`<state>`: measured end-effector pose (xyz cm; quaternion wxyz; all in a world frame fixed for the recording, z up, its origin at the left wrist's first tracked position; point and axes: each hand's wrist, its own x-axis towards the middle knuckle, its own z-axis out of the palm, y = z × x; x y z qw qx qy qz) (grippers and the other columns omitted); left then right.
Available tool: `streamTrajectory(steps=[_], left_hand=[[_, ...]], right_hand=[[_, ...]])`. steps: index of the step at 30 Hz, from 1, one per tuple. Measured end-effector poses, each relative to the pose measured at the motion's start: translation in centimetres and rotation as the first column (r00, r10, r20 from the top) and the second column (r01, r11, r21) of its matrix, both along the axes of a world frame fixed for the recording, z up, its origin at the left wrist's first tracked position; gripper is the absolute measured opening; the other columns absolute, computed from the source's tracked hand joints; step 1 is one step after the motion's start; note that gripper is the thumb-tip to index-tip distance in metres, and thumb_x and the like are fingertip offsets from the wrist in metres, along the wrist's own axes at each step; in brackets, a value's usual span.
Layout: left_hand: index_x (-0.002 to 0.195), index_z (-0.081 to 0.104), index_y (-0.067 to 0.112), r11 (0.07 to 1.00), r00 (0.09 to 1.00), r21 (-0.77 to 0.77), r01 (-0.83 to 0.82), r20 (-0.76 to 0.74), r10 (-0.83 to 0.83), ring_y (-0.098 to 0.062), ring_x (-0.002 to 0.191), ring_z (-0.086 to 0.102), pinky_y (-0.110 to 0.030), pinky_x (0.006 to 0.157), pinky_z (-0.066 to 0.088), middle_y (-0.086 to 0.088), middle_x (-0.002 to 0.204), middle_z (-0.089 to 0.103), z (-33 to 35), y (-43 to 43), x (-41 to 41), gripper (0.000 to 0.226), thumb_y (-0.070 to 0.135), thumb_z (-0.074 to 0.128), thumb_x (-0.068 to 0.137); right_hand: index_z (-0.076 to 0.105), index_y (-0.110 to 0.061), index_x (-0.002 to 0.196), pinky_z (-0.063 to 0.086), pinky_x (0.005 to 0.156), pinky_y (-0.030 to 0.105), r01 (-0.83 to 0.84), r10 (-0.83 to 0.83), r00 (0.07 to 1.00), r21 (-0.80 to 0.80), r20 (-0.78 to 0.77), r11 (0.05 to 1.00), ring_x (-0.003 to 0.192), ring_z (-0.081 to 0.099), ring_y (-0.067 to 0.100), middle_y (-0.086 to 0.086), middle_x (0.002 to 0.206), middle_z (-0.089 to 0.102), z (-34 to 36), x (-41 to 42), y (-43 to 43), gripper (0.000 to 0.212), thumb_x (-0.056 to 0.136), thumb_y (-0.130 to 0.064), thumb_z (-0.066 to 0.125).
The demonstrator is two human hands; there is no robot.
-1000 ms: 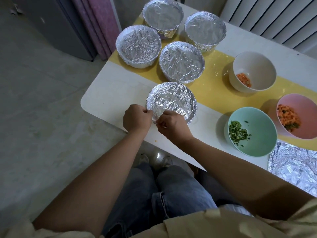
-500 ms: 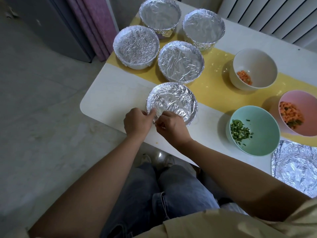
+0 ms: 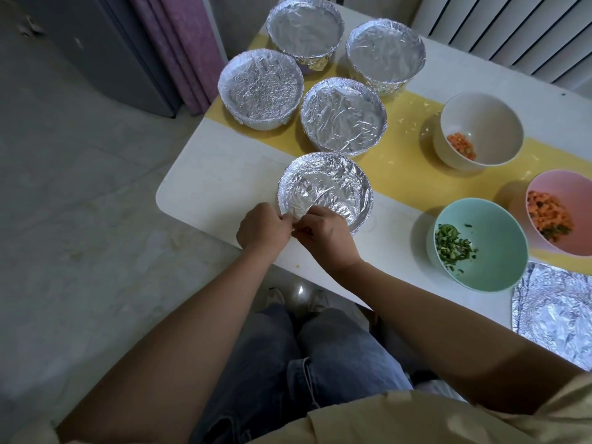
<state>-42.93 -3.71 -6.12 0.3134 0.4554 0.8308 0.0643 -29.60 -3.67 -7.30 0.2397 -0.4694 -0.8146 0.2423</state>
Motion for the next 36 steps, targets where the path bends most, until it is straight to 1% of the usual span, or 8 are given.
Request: streamTrajectory(steps=[5,10,13,17,23,26,28,36], left_hand=[[0.093,0.069,0.007,0.998,0.996,0.025,0.049,-0.073,-0.047,-0.034,0.088,0.064,-0.031,0.064,0.039,-0.01,0.091,0.069,0.0,0.2,0.5,0.034,0.038,0.055,0.094],[0.092,0.073,0.011,0.995,0.99,0.055,0.081,-0.123,-0.074,-0.033,0.086,0.066,-0.032,0.066,0.045,-0.009,0.09,0.072,-0.4,0.5,-0.3,0.034,0.039,0.055,0.092],[0.085,0.073,0.012,0.996,0.993,0.064,0.067,-0.102,-0.06,-0.031,0.083,0.067,-0.035,0.073,0.055,-0.006,0.087,0.074,-0.2,1.0,-0.9,0.033,0.039,0.054,0.09],[0.079,0.072,0.013,0.995,0.996,0.087,0.039,-0.077,-0.032,-0.028,0.08,0.068,-0.037,0.072,0.056,-0.003,0.081,0.074,0.0,0.7,-0.8,0.034,0.04,0.053,0.089],[0.074,0.071,0.011,0.988,0.982,0.0,-0.153,0.112,0.152,-0.027,0.069,0.071,-0.038,0.077,0.057,-0.003,0.072,0.073,0.7,-0.7,-0.1,0.073,0.074,0.034,0.071],[0.065,0.068,0.008,0.982,0.931,-0.057,-0.178,0.314,0.187,-0.024,0.061,0.072,-0.04,0.077,0.059,-0.004,0.059,0.071,0.8,-1.1,1.2,0.044,0.044,0.053,0.084],[0.067,0.068,0.006,0.983,0.933,-0.055,-0.176,0.31,0.185,-0.024,0.063,0.072,-0.041,0.076,0.059,-0.004,0.057,0.07,0.5,-0.9,1.5,0.034,0.029,0.052,0.085],[0.079,0.069,0.008,0.982,0.946,-0.063,-0.178,0.262,0.188,-0.032,0.073,0.071,-0.044,0.078,0.059,-0.008,0.071,0.073,0.7,-0.5,1.4,0.049,0.045,0.039,0.066]], right_hand=[[0.075,-0.003,0.078,0.048,0.05,0.031,-0.033,0.032,0.999,-0.015,-0.032,0.999,0.057,0.057,0.026,0.009,0.067,0.06,0.4,0.4,0.2,0.014,0.069,-0.009,0.084],[0.07,-0.003,0.093,0.051,0.061,0.034,-0.159,0.159,0.987,-0.011,0.027,0.987,0.072,0.06,0.028,0.01,0.082,0.061,1.0,2.8,0.5,0.032,0.068,-0.016,0.086],[0.066,-0.008,0.085,0.05,0.06,0.036,-0.187,0.182,0.978,0.041,0.102,0.982,0.072,0.059,0.028,0.007,0.081,0.059,1.1,4.8,0.7,0.024,0.071,-0.016,0.084],[0.065,-0.009,0.076,0.048,0.057,0.033,-0.211,0.193,0.97,0.114,0.148,0.971,0.069,0.057,0.028,0.005,0.075,0.058,0.9,4.8,0.8,0.013,0.078,-0.012,0.078],[0.064,-0.007,0.066,0.047,0.051,0.033,-0.248,0.221,0.962,0.175,0.162,0.953,0.065,0.055,0.028,0.006,0.069,0.057,0.5,3.6,0.8,0.014,0.081,-0.005,0.067],[0.063,-0.006,0.064,0.047,0.049,0.033,-0.268,0.239,0.957,0.179,0.165,0.947,0.063,0.055,0.028,0.007,0.068,0.055,0.5,2.9,0.8,0.015,0.079,-0.004,0.067],[0.061,-0.006,0.062,0.047,0.048,0.033,-0.27,0.242,0.957,0.176,0.162,0.947,0.062,0.055,0.028,0.007,0.066,0.055,0.5,2.6,0.8,0.016,0.075,-0.002,0.069],[0.059,-0.006,0.06,0.048,0.047,0.034,-0.253,0.229,0.962,0.167,0.151,0.953,0.062,0.054,0.028,0.007,0.065,0.054,0.3,2.2,0.8,0.016,0.075,-0.004,0.065]])
